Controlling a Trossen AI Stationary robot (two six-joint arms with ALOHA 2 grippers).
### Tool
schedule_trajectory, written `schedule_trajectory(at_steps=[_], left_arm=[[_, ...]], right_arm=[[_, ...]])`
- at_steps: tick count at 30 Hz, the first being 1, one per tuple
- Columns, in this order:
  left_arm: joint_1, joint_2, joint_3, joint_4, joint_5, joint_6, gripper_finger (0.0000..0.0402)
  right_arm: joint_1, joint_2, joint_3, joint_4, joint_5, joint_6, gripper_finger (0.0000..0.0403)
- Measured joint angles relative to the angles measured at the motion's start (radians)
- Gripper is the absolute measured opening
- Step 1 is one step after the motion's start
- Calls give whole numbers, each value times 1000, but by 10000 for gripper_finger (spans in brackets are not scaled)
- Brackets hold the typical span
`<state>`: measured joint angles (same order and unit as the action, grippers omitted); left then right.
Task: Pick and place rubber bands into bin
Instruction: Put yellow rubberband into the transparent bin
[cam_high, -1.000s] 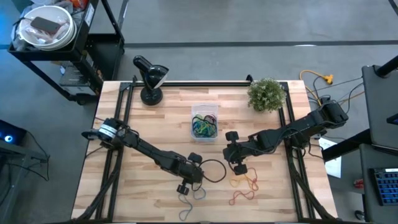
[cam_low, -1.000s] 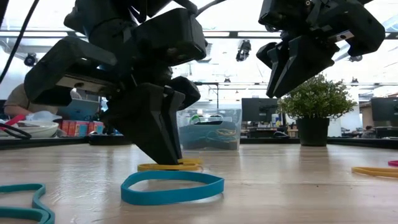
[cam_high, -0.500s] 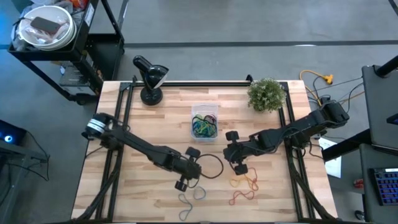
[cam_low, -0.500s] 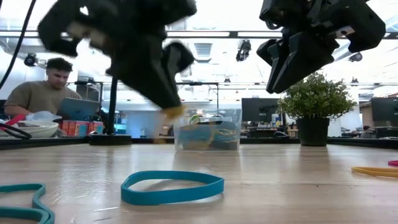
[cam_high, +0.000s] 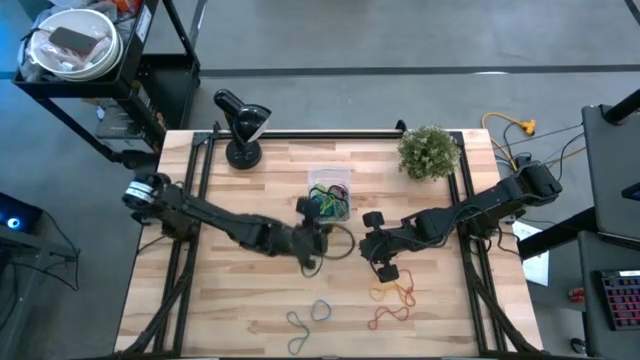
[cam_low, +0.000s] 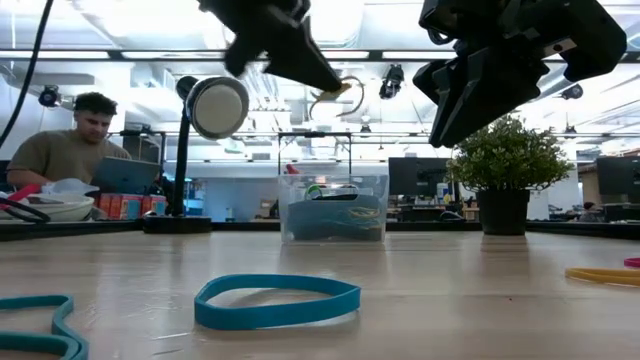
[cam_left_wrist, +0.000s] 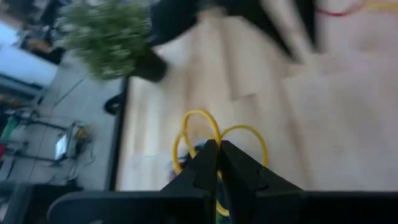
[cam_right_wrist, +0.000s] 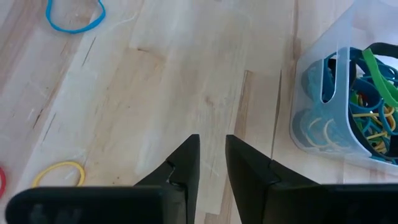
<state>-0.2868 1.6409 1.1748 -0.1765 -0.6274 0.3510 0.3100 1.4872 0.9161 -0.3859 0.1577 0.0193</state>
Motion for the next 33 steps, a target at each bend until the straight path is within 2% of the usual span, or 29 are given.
schedule_trajectory(at_steps=[9, 15, 18, 33], left_arm=[[210, 9, -3, 39, 2, 25, 0], [303, 10, -4, 41, 115, -3, 0], [321, 10, -4, 43, 146, -5, 0], [332, 10, -20, 28, 172, -29, 7]], right_arm=[[0, 0, 0, -1, 0, -4, 72], [0, 0, 0, -3, 0, -12, 74], [0, 0, 0, -3, 0, -14, 70], [0, 0, 0, 0, 0, -2, 72]])
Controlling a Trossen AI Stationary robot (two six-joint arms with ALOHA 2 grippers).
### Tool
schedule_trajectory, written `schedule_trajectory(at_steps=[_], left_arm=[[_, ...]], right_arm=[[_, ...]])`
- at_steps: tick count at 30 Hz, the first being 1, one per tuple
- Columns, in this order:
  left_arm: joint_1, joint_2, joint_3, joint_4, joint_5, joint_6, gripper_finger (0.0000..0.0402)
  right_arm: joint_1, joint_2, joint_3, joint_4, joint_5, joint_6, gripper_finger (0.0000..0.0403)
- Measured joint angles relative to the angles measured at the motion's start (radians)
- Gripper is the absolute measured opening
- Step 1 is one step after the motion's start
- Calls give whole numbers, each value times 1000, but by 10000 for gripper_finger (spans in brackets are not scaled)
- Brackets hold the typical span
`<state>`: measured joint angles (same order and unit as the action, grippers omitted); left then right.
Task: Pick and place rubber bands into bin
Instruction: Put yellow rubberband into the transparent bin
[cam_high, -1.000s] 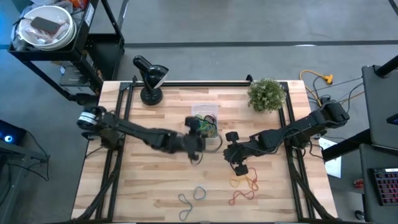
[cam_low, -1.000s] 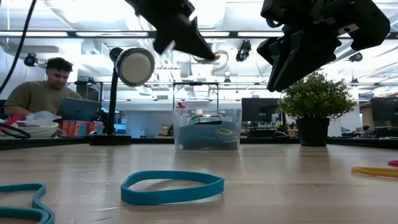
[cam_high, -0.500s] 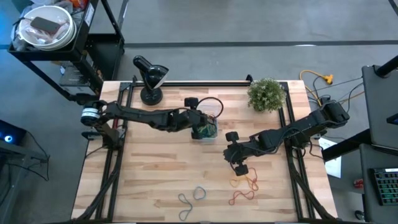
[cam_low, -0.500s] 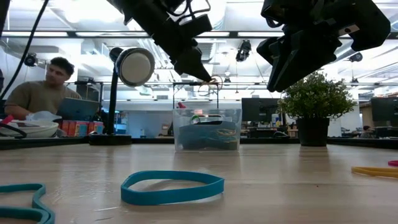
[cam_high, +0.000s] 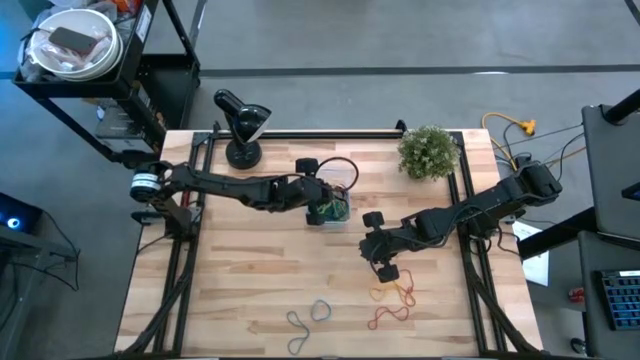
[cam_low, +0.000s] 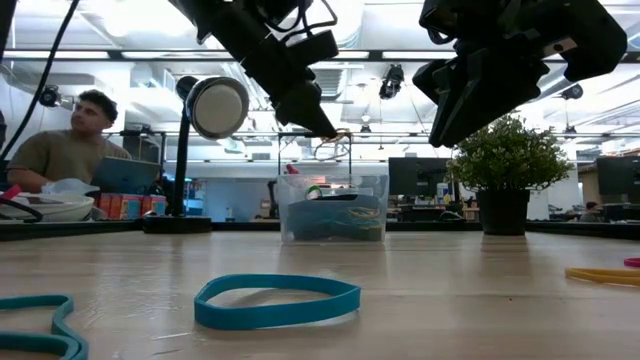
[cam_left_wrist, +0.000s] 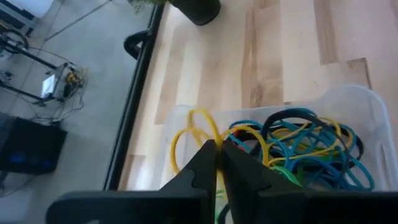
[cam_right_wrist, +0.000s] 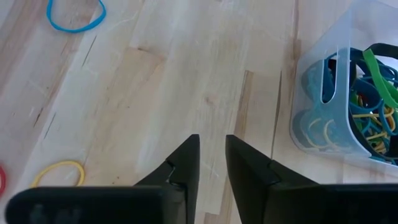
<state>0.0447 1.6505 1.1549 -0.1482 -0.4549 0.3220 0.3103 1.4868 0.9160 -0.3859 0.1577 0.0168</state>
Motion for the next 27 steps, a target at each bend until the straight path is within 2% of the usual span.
schedule_trajectory(at_steps=[3, 9, 13, 19, 27], left_arm=[[2, 11, 0, 0, 33, -2, 34], [6, 46, 2, 2, 35, -11, 105], [8, 60, 5, 7, 32, -29, 138], [-10, 32, 6, -16, 30, -32, 155], [-120, -125, 3, -121, 30, -102, 156]], right_arm=[[0, 0, 0, 0, 0, 2, 68], [0, 0, 0, 1, 0, 2, 73], [0, -1, -1, 0, 0, 5, 75], [0, -1, -13, 0, -1, 41, 67], [6, -1, -57, -8, -13, 95, 68]])
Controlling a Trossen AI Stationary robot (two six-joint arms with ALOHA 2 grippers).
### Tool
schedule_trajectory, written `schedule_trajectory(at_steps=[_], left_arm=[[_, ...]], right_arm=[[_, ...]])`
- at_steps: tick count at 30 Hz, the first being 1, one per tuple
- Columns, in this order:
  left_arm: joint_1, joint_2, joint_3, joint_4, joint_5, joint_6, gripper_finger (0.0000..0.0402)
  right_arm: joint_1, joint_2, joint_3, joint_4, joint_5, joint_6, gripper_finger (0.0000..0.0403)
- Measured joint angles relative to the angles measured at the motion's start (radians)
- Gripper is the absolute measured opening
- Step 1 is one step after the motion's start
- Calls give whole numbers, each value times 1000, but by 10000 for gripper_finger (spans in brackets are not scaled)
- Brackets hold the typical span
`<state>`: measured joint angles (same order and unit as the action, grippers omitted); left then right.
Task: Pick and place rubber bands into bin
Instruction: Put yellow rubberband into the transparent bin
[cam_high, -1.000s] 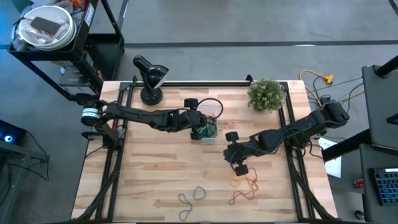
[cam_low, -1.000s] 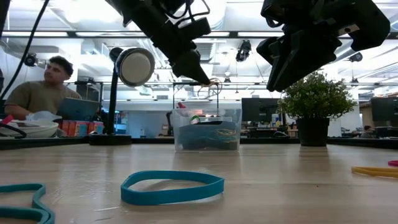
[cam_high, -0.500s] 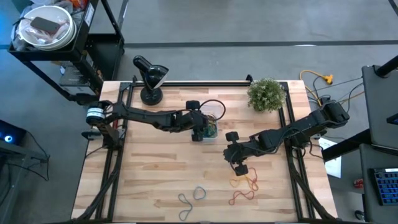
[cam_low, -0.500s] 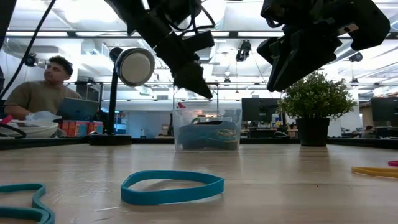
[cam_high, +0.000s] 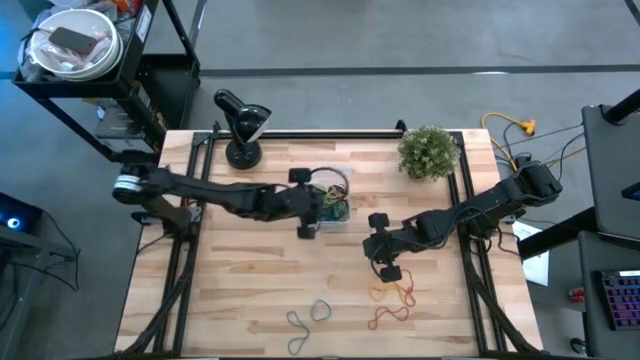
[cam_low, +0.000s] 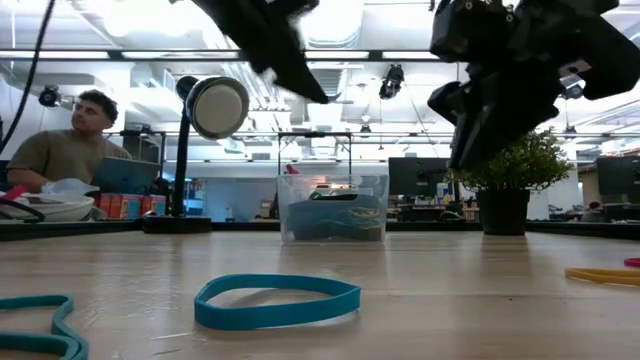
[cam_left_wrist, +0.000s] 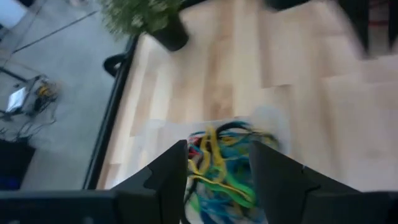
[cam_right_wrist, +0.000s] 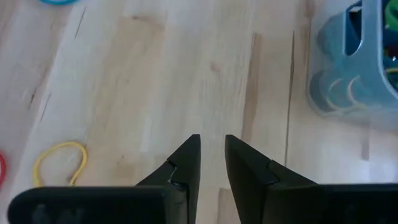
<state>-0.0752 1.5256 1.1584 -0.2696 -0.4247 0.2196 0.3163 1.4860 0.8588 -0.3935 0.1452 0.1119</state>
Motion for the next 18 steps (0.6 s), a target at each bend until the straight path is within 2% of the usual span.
schedule_trajectory(at_steps=[7, 12, 18], left_arm=[[-177, -106, -7, -158, 0, -64, 156], [-290, -113, -47, -142, 1, -97, 156], [-358, -108, -115, -61, -43, -162, 156]], right_arm=[[49, 0, -6, 7, -99, 27, 69], [108, 3, -6, 16, -124, 62, 74], [190, 3, -13, -26, -128, 125, 73]])
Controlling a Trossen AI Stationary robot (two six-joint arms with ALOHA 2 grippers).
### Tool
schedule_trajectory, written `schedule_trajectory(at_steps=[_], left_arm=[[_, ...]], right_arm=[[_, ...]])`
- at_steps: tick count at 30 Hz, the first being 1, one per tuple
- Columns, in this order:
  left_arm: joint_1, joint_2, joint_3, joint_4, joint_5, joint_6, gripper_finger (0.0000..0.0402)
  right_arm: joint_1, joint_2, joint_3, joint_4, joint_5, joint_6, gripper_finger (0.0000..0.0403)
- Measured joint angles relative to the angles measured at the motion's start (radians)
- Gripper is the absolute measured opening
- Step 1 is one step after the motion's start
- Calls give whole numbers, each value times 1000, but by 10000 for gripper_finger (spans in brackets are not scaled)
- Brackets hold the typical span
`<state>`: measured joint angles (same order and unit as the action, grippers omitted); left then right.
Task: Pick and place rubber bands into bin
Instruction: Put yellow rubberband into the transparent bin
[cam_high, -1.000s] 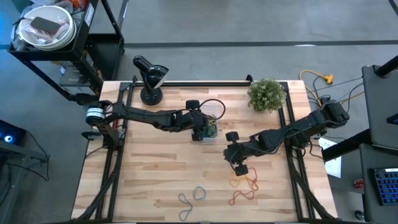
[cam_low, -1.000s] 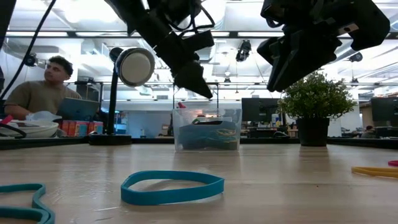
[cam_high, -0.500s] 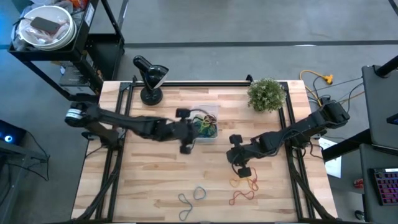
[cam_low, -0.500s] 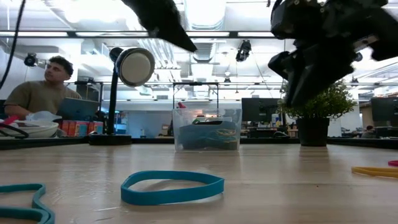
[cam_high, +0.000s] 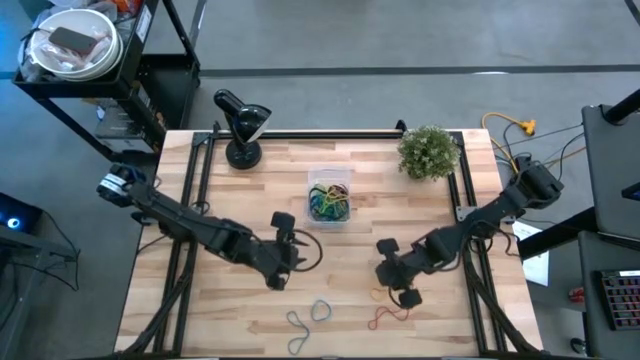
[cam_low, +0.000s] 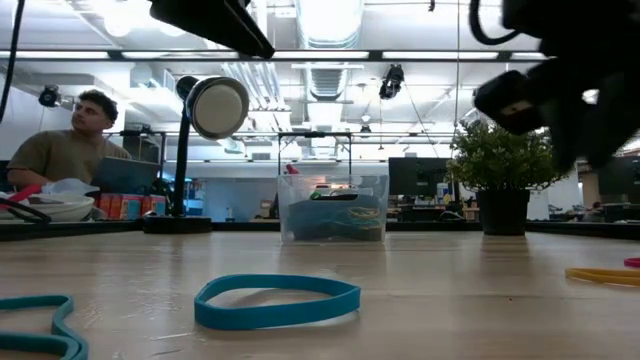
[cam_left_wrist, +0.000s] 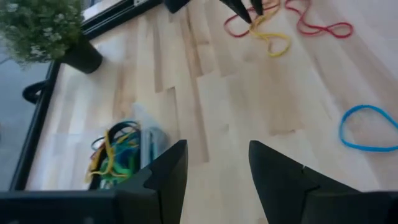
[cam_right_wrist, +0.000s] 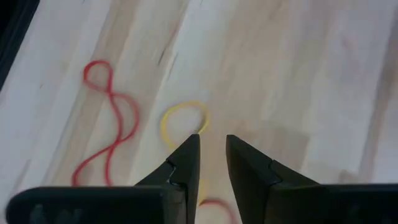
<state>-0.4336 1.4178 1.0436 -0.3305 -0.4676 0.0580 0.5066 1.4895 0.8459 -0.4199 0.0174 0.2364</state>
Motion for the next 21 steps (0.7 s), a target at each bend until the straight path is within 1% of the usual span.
schedule_trajectory(at_steps=[4, 9, 15, 21], left_arm=[[-22, 2, -41, 49, -1, -3, 156], [-26, 3, -42, 53, -2, -2, 156], [-26, 3, -43, 61, -2, -2, 156], [-26, 3, -43, 61, -2, -1, 156]], right_arm=[[41, 0, -3, -40, 0, 88, 70], [59, 0, -17, -45, 9, 155, 78], [59, 1, -65, 27, 12, 173, 97], [59, 1, -83, 50, 11, 160, 127]])
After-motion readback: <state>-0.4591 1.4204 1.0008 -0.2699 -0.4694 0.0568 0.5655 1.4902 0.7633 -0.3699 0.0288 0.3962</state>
